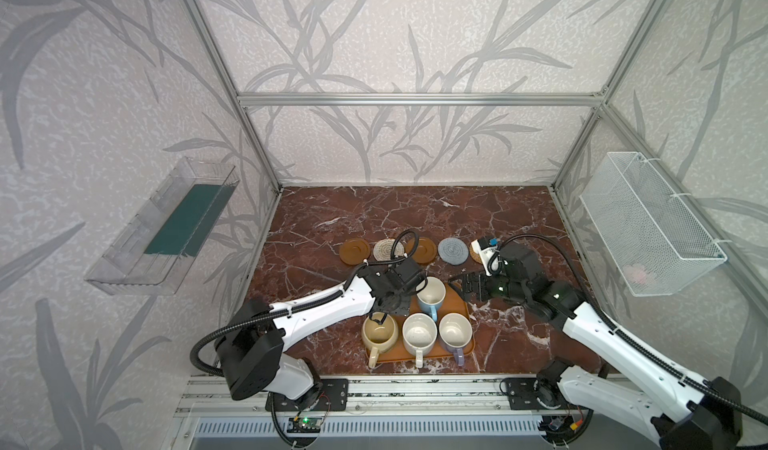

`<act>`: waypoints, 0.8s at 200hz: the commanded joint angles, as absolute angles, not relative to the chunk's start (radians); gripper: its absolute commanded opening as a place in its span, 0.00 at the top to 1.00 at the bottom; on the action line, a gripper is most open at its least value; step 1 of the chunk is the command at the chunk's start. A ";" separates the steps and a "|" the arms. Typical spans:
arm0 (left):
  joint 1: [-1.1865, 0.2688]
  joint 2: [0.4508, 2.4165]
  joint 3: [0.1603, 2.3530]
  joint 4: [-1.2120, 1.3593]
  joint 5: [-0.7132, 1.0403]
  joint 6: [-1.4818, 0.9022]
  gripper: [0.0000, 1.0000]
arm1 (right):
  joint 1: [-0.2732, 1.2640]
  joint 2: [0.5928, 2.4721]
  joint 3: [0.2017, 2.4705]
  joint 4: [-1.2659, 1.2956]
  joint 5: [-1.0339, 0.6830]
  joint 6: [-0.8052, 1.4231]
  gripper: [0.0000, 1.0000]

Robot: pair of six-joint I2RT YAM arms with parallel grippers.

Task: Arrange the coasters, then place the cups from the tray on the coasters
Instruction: 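Grip the black mug from inside and lift it off the tray with left gripper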

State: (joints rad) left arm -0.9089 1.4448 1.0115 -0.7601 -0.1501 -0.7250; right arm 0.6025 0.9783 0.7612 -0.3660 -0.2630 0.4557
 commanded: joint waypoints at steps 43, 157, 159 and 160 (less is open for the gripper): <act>-0.884 1.321 1.076 -0.777 -0.271 -0.697 1.00 | 0.650 0.976 0.780 -0.316 -0.255 0.440 0.01; -0.740 1.267 1.166 -0.771 -0.180 -0.588 1.00 | 0.715 1.012 0.840 -0.205 -0.223 0.519 0.01; -0.738 1.268 1.167 -0.771 -0.180 -0.587 1.00 | 0.716 1.012 0.841 -0.204 -0.221 0.521 0.01; -0.736 1.268 1.167 -0.772 -0.181 -0.586 1.00 | 0.716 1.013 0.842 -0.203 -0.221 0.522 0.01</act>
State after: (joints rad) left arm -0.7612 1.3067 1.1061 -0.7959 -0.1680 -0.6189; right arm 0.7006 1.0092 0.8032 -0.2577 -0.2512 0.4854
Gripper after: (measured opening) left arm 0.166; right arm 0.990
